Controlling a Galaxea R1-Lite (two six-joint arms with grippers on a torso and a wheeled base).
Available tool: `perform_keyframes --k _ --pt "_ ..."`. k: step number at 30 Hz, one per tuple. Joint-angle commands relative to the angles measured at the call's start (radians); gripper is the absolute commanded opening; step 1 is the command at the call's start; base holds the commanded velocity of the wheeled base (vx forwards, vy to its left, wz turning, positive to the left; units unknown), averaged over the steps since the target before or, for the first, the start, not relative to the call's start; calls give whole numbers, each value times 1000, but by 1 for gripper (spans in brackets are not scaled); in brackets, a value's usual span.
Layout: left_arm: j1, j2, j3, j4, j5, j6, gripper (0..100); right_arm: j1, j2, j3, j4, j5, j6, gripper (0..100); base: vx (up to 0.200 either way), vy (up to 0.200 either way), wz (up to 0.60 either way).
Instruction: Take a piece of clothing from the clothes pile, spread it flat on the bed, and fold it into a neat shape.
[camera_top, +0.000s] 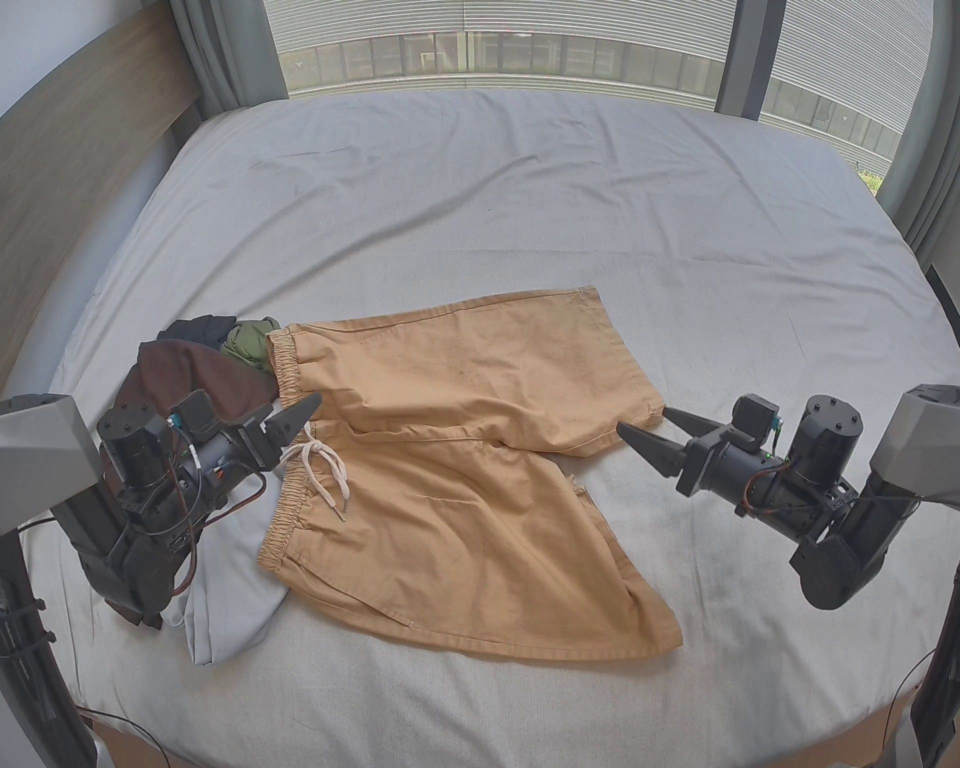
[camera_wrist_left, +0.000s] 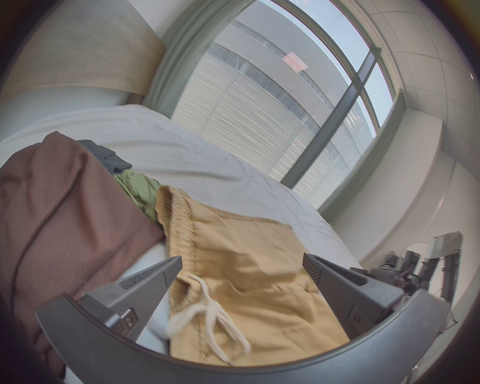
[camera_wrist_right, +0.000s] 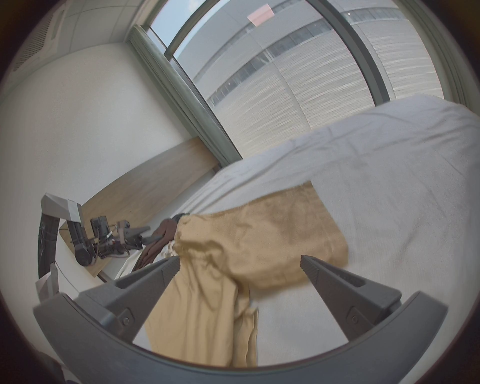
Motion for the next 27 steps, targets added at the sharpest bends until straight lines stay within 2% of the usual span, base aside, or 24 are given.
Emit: perform_keyframes --k 1,9,18,27 --pt "-13 -142 157 0 -107 9 100 9 -32 141 38 -1 -8 100 0 0 0" --pt "-50 -87 171 -1 -109 96 100 11 -41 260 138 1 -32 100 0 0 0" --pt "-60 -74 174 -1 -109 96 100 17 -21 293 161 5 -23 100 0 0 0" --pt "-69 -62 174 -1 -109 98 100 45 75 272 142 41 12 100 0 0 0"
